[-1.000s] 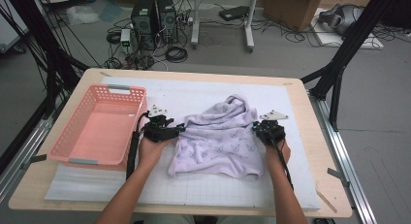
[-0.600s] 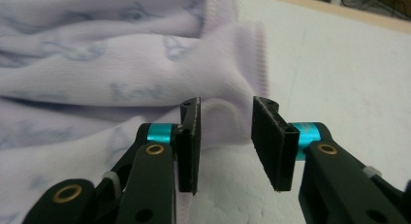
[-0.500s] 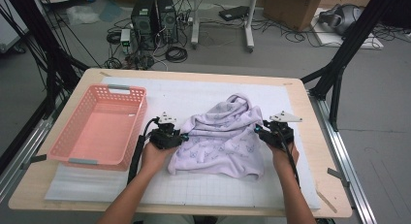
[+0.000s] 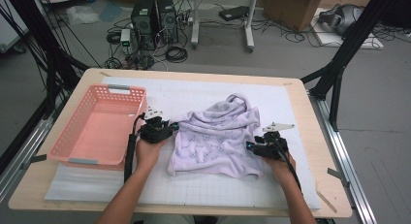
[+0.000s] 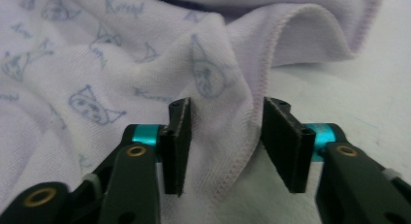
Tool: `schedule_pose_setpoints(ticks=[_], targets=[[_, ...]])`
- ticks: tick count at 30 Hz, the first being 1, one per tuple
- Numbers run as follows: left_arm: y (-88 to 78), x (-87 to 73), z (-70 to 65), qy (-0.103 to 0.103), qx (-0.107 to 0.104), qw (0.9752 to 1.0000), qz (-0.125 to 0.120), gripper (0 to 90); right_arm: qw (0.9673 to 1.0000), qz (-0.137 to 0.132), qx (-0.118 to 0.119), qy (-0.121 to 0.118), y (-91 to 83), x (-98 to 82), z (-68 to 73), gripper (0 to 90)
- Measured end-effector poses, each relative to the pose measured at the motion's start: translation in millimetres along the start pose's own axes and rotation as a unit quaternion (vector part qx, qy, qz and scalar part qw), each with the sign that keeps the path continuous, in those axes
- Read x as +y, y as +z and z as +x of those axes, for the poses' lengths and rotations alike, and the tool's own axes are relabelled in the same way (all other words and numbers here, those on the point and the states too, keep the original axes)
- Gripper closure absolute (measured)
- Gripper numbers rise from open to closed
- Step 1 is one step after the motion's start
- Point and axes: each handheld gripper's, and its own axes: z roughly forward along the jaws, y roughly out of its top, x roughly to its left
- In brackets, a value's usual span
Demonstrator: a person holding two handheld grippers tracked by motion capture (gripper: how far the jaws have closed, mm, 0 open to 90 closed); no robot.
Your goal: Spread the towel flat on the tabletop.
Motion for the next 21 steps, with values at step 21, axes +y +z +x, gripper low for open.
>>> schedule_pose_setpoints(ticks=[21], targets=[[-23.2,-25.4,-36.3,0.035,-0.114,0.9907,0.066,43.0,0.9929,-0.063,-0.101,-0.007,-31.7,-3.8,-11.2,59.1]])
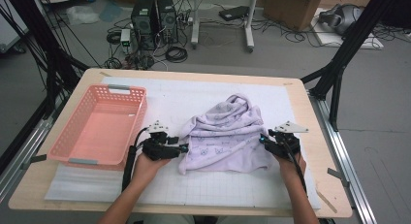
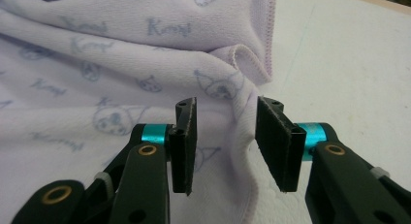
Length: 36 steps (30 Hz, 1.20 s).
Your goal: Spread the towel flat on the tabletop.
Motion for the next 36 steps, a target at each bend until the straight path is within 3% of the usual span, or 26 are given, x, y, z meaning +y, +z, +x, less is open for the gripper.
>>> schedule_pose_setpoints(ticks=[3,5,8,9,13,17,19,21,23,25,27,29,30,32,35,36], targets=[[8.3,-1.7,-7.5,0.012,-0.011,0.9998,0.011,42.7,1.0000,0.002,0.009,-0.001,-7.9,-3.9,-1.4,58.4],[13.3,-2.3,-12.2,0.030,-0.011,0.9993,0.020,47.4,0.9999,0.004,0.012,-0.004,-11.1,-8.9,-1.9,58.4],[17.5,-4.0,-15.4,0.075,0.019,0.9960,0.044,72.3,0.9997,0.007,0.022,0.005,-13.4,-15.6,-3.8,58.4],[16.7,-4.3,-14.4,0.080,0.033,0.9953,0.043,78.2,0.9997,0.009,0.023,0.008,-13.9,-17.0,-4.7,58.4],[3.4,-3.1,-2.3,0.061,0.067,0.9956,0.022,83.2,0.9993,0.024,0.026,0.014,-15.0,-22.3,-6.6,58.7],[-11.7,-8.2,7.0,0.048,0.077,0.9959,0.010,83.3,0.9986,0.038,0.029,0.023,-17.5,-28.1,-9.6,58.6],[-18.4,-12.0,12.0,0.040,0.084,0.9957,0.005,83.2,0.9973,0.044,0.048,0.032,-17.8,-31.0,-8.7,58.2],[-23.6,-14.8,15.5,0.025,0.088,0.9958,-0.004,81.7,0.9960,0.051,0.069,0.026,-16.9,-32.0,-5.0,56.9],[-26.4,-16.6,16.5,0.007,0.077,0.9969,-0.009,70.0,0.9934,0.060,0.094,0.025,-14.4,-32.3,0.7,55.0],[-27.1,-18.5,14.3,0.008,0.064,0.9979,-0.003,56.9,0.9947,0.063,0.081,0.012,-13.6,-31.4,7.9,54.5],[-26.1,-20.9,11.1,0.014,0.057,0.9983,0.005,52.4,0.9955,0.064,0.070,0.009,-13.2,-30.4,11.1,59.8],[-23.7,-23.2,9.6,0.012,0.054,0.9984,0.012,49.4,0.9951,0.063,0.076,0.005,-13.0,-29.6,13.2,79.6],[-22.3,-24.7,9.2,0.011,0.054,0.9983,0.019,50.0,0.9942,0.064,0.086,0.001,-13.0,-29.1,15.0,84.4],[-22.4,-26.9,7.4,0.020,0.069,0.9973,0.016,55.1,0.9944,0.067,0.081,-0.008,-13.4,-28.2,18.6,86.6],[-25.7,-27.7,8.0,0.027,0.065,0.9971,0.028,81.1,0.9944,0.067,0.082,0.001,-15.3,-29.0,16.1,87.4],[-26.7,-28.1,7.2,0.024,0.066,0.9972,0.027,82.5,0.9946,0.068,0.079,0.005,-17.0,-29.7,14.9,87.6]])
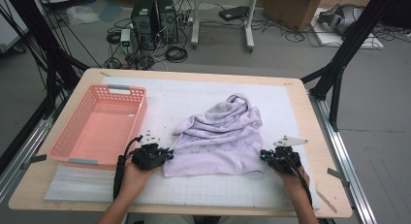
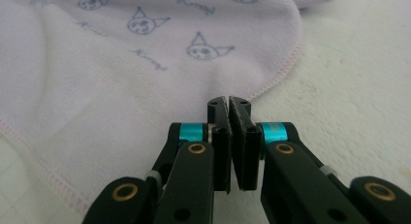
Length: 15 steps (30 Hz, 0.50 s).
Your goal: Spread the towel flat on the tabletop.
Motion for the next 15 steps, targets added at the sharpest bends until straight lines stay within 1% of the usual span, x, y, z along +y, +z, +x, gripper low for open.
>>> schedule_pose_setpoints(ticks=[1,4,6,7,11,13,15], targets=[[-1.3,0.2,-0.3,0.000,0.002,1.0000,0.002,83.3,1.0000,0.000,-0.002,0.001,-2.1,-1.3,-1.4,87.7],[-7.8,-0.7,-1.6,-0.007,0.000,0.9999,-0.008,83.8,0.9999,-0.010,-0.004,0.013,-12.3,-6.2,-4.0,87.8],[-13.5,-3.7,-2.6,-0.013,-0.008,0.9997,-0.019,83.9,0.9997,-0.018,-0.005,0.017,-20.3,-10.2,-3.1,87.9],[-17.5,-5.7,-3.2,-0.016,-0.015,0.9995,-0.024,83.9,0.9996,-0.019,-0.005,0.019,-24.3,-12.7,-1.5,87.9],[-34.7,-14.3,-8.0,-0.024,-0.036,0.9984,-0.037,84.1,0.9993,-0.030,-0.010,0.018,-42.5,-22.7,8.7,87.9],[-43.4,-19.2,-11.0,-0.028,-0.044,0.9977,-0.043,84.1,0.9991,-0.037,-0.010,0.016,-52.8,-26.4,16.0,87.9],[-52.3,-24.4,-13.9,-0.036,-0.055,0.9966,-0.051,84.2,0.9990,-0.042,-0.010,0.013,-64.1,-29.5,24.1,87.9]])
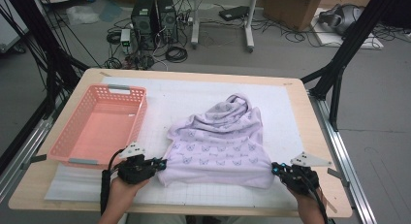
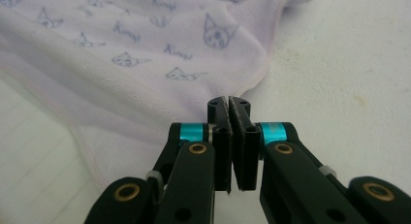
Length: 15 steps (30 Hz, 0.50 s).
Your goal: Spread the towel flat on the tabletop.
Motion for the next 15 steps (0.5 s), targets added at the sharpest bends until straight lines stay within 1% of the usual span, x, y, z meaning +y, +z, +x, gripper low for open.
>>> schedule_pose_setpoints(ticks=[2,3,5,6,7,8,9,10,11,12,13,15], targets=[[-9.0,-4.6,-3.3,-0.010,-0.016,0.9998,-0.010,84.2,1.0000,-0.006,0.005,0.000,-12.1,-1.9,7.3,87.9],[-13.5,-6.7,-5.0,-0.012,-0.026,0.9995,-0.015,84.2,1.0000,-0.007,0.006,0.000,-18.2,-2.8,11.0,87.9],[-19.4,-10.5,-9.3,-0.004,-0.036,0.9990,-0.025,83.6,0.9999,-0.011,0.009,0.002,-28.5,-5.1,16.4,87.7],[-20.1,-12.1,-11.7,0.004,-0.030,0.9993,-0.023,80.8,0.9998,-0.006,0.016,0.010,-31.1,-7.1,17.2,86.0],[-19.4,-13.8,-13.1,0.008,-0.017,0.9996,-0.019,72.7,0.9998,0.000,0.015,0.015,-31.6,-9.8,17.3,76.9],[-18.3,-15.2,-13.2,0.005,-0.007,0.9999,-0.012,60.0,0.9997,0.005,0.001,0.024,-30.9,-13.0,17.5,69.2],[-17.3,-16.6,-12.6,0.000,0.001,1.0000,-0.008,51.8,0.9994,0.010,-0.005,0.033,-29.6,-16.1,16.2,68.1],[-16.7,-17.9,-12.0,-0.003,0.005,1.0000,-0.008,50.1,0.9992,0.007,-0.005,0.038,-28.5,-18.7,15.0,65.2],[-16.3,-18.4,-11.2,-0.002,0.008,0.9999,-0.007,49.1,0.9991,0.002,-0.010,0.041,-27.4,-20.0,14.0,62.4],[-15.0,-18.3,-10.8,-0.004,0.012,0.9999,-0.007,46.8,0.9990,-0.001,-0.013,0.042,-26.5,-20.0,13.5,61.1],[-13.2,-17.8,-9.9,-0.004,0.015,0.9998,-0.007,44.7,0.9989,-0.008,-0.015,0.043,-25.0,-19.0,13.5,59.9],[-8.5,-16.3,-7.5,-0.008,0.020,0.9997,-0.006,43.4,0.9990,-0.015,-0.019,0.038,-18.8,-16.2,13.6,57.8]])
